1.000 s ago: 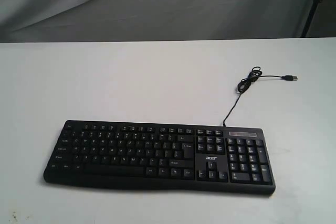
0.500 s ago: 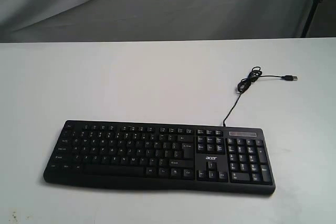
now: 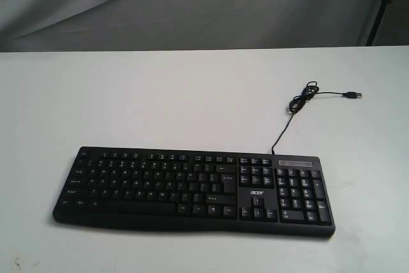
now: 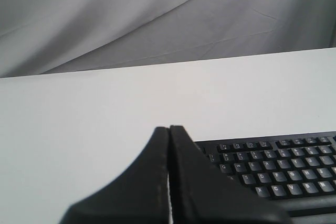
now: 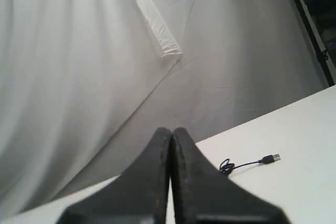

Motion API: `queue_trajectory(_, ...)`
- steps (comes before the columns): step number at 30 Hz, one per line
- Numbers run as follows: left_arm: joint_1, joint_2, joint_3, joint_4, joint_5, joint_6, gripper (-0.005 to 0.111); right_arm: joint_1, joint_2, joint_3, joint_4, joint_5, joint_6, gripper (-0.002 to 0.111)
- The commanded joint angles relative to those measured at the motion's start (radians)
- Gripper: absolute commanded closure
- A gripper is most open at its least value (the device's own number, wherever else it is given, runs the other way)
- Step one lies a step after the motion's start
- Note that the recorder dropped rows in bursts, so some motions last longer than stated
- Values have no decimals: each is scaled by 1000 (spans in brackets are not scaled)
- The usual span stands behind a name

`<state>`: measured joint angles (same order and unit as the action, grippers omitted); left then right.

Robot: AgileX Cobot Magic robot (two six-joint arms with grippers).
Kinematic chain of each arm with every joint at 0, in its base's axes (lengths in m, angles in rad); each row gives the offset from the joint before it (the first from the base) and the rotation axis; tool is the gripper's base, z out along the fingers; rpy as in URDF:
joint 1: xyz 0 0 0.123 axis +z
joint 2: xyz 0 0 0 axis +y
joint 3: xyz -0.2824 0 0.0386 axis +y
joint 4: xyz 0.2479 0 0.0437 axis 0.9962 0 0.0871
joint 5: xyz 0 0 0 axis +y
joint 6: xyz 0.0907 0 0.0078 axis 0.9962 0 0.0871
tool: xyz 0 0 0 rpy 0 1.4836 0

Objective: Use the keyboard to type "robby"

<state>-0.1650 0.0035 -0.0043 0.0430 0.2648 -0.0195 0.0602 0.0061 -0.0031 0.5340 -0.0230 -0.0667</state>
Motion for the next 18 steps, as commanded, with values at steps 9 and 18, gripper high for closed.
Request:
queue_trajectory(9, -6, -3, 4, 5, -5, -3, 107, -5, -6, 3, -506, 238, 52, 108)
queue_trajectory(18, -6, -3, 4, 5, -5, -3, 107, -5, -6, 3, -578, 368, 59, 108)
